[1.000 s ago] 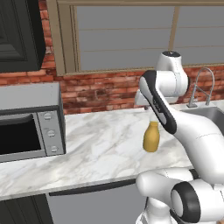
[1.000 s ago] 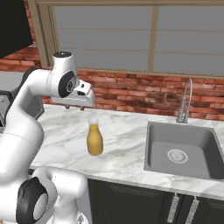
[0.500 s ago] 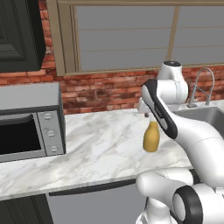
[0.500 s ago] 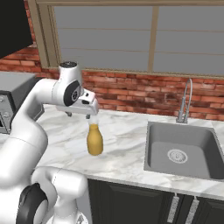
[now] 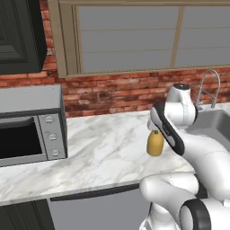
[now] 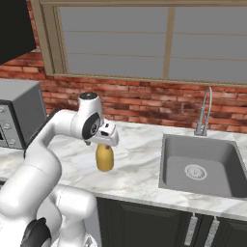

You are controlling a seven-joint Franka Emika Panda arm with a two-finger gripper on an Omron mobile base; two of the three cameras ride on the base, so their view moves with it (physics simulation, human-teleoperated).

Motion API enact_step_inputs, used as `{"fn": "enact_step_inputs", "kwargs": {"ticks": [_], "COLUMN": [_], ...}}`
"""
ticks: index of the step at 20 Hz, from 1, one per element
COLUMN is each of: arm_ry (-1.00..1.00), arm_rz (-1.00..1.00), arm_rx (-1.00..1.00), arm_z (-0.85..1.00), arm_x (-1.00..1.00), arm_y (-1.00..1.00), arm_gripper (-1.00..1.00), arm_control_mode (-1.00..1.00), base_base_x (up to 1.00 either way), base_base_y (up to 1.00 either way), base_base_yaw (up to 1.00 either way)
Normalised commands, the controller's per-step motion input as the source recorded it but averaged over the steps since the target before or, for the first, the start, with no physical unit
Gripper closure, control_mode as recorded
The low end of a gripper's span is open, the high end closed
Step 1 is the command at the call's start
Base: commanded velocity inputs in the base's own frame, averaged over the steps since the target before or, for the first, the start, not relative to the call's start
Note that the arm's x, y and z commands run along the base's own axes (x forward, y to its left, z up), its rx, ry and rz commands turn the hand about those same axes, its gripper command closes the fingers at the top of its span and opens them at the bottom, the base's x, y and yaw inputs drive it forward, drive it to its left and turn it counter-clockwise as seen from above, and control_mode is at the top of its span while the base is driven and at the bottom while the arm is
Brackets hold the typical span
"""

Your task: Place the pitcher and cup on the dining counter for serving.

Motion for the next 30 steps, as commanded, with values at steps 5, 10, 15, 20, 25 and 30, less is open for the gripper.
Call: {"fn": "enact_step_inputs", "kwargs": {"ticks": [5, 10, 15, 20, 25, 30], "arm_ry": [-0.13, -0.16, 0.00, 0.00, -0.10, -0.16], "arm_rz": [0.00, 0.00, 0.00, 0.00, 0.00, 0.00], "arm_rx": [0.00, 0.00, 0.00, 0.00, 0.00, 0.00], "arm_z": [-0.36, -0.03, 0.00, 0.00, -0.13, -0.15], "arm_x": [0.30, 0.36, 0.49, 0.38, 0.21, 0.09], "arm_y": [0.00, 0.00, 0.00, 0.00, 0.00, -0.07], "arm_gripper": [-1.00, -1.00, -1.00, -1.00, 1.00, 1.00], "arm_control_mode": [-1.00, -1.00, -1.00, -1.00, -1.00, -1.00], "base_base_x": [0.00, 0.00, 0.00, 0.00, 0.00, 0.00], "base_base_y": [0.00, 0.00, 0.00, 0.00, 0.00, 0.00], "base_base_yaw": [0.00, 0.00, 0.00, 0.00, 0.00, 0.00]}}
